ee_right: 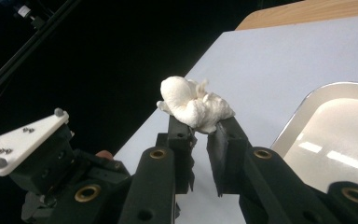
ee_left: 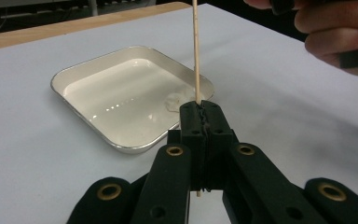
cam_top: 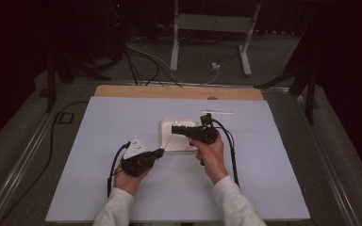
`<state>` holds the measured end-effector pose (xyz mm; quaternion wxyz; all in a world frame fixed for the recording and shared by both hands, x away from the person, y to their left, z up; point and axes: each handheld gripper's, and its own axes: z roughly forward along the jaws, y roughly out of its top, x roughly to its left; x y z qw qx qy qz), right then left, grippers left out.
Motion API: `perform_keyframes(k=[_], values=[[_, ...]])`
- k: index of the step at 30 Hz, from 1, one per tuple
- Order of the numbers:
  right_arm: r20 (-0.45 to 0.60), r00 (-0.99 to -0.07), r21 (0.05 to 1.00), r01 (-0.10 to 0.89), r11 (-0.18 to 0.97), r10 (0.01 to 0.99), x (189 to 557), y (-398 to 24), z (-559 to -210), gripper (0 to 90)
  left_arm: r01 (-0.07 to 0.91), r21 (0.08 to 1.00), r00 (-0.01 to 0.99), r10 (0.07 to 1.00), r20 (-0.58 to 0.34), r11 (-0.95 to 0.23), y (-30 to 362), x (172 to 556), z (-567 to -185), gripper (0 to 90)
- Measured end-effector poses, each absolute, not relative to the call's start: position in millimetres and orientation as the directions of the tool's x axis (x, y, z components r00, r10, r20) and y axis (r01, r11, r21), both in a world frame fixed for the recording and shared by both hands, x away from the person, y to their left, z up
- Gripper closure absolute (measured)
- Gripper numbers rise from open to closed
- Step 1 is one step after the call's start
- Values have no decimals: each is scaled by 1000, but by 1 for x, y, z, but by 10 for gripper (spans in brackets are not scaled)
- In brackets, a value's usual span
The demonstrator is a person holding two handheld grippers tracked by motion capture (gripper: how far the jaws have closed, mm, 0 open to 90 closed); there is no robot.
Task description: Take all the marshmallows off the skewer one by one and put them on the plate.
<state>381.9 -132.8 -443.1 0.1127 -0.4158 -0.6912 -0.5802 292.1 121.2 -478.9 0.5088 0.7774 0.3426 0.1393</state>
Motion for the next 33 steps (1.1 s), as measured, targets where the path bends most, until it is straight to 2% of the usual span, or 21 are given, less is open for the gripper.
perform_keyframes(k=[14,33], values=[[642,-615,696,718,-10,457,389,-132,-447,786,387,875,720,689,-89,-292,129,290,-485,900],[642,-592,694,718,-42,487,391,-133,-448,787,393,867,720,689,-83,-306,134,289,-488,900]])
